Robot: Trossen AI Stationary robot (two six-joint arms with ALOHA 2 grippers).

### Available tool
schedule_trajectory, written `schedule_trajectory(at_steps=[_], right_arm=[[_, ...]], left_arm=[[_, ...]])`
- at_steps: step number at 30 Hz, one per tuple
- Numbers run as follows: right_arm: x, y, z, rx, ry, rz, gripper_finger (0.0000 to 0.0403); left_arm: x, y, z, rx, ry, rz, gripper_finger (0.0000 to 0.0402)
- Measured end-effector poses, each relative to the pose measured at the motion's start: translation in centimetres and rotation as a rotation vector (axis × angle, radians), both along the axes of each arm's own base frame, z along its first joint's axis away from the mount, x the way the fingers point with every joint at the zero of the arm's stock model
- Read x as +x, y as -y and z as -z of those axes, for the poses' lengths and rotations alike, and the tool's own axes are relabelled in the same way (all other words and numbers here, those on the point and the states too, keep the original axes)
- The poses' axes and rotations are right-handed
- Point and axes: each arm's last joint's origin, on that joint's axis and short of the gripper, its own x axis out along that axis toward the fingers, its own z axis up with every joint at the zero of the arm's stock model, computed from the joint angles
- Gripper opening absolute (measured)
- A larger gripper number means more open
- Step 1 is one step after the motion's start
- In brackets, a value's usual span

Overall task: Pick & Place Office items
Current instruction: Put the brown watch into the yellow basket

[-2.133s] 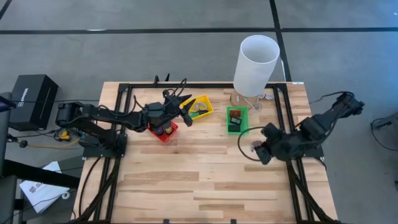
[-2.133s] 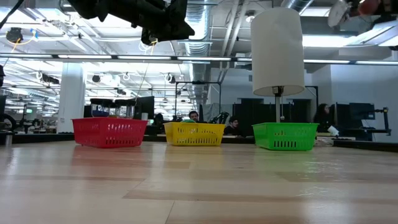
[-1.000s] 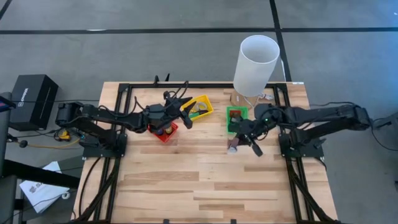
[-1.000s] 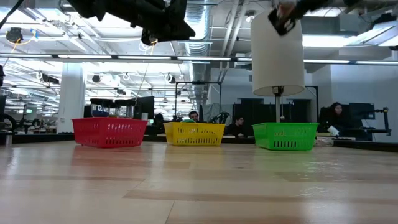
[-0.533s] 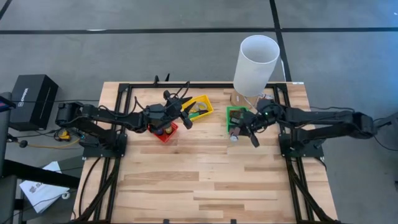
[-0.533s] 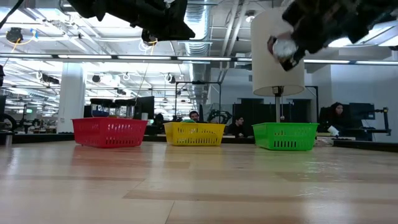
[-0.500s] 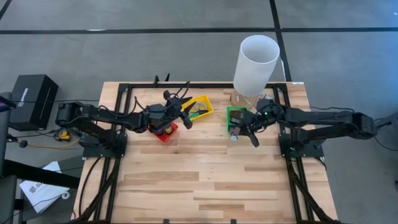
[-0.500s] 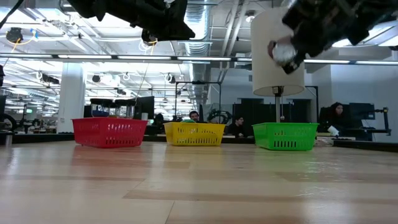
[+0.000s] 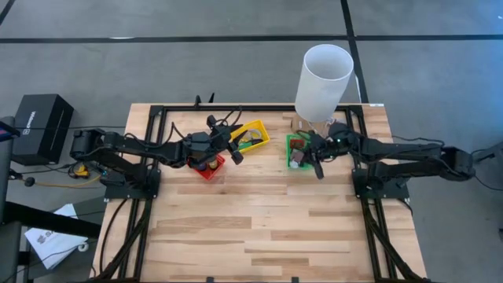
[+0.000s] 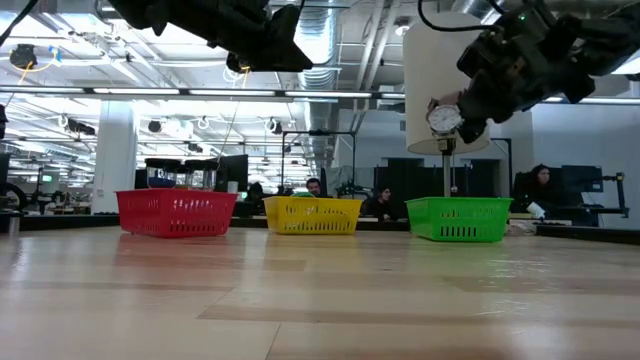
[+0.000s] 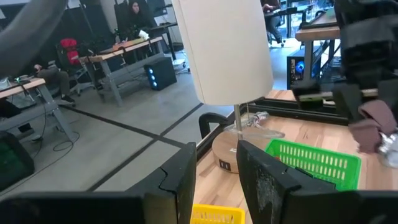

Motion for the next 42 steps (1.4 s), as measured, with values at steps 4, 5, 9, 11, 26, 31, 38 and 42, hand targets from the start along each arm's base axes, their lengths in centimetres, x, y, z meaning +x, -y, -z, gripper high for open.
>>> schedule_trajectory(at_steps=[4,5,9,11,26,31,38,42], right_arm=[[0.1,0.8,-0.3,-0.048,0.031,0.133,0.0016],[0.3,1.1,-0.3,-0.054,0.038,0.187,0.0016],[1.5,1.7,-0.1,-0.052,0.099,0.274,0.0016],[2.5,1.7,0.4,-0.058,0.118,0.246,0.0016],[11.9,3.8,2.5,0.011,0.174,0.271,0.0017],[14.5,5.1,3.1,0.011,0.167,0.284,0.0017],[17.1,7.1,4.7,0.016,0.144,0.313,0.0016],[17.3,7.5,5.6,0.046,0.110,0.326,0.0016]], left_arm=[[0.0,0.0,0.0,0.000,0.000,-0.002,0.0111],[0.0,0.0,0.0,0.001,0.000,-0.008,0.0111],[0.0,-0.1,0.0,0.002,0.000,-0.020,0.0111],[0.0,-0.1,0.0,0.002,0.001,-0.021,0.0111],[0.0,-0.1,0.0,0.002,0.000,-0.020,0.0111],[0.0,-0.1,0.0,0.002,0.000,-0.020,0.0111],[-0.1,0.0,0.1,0.011,-0.011,-0.043,0.0111],[-0.3,-0.1,0.3,0.020,-0.039,-0.113,0.0111]])
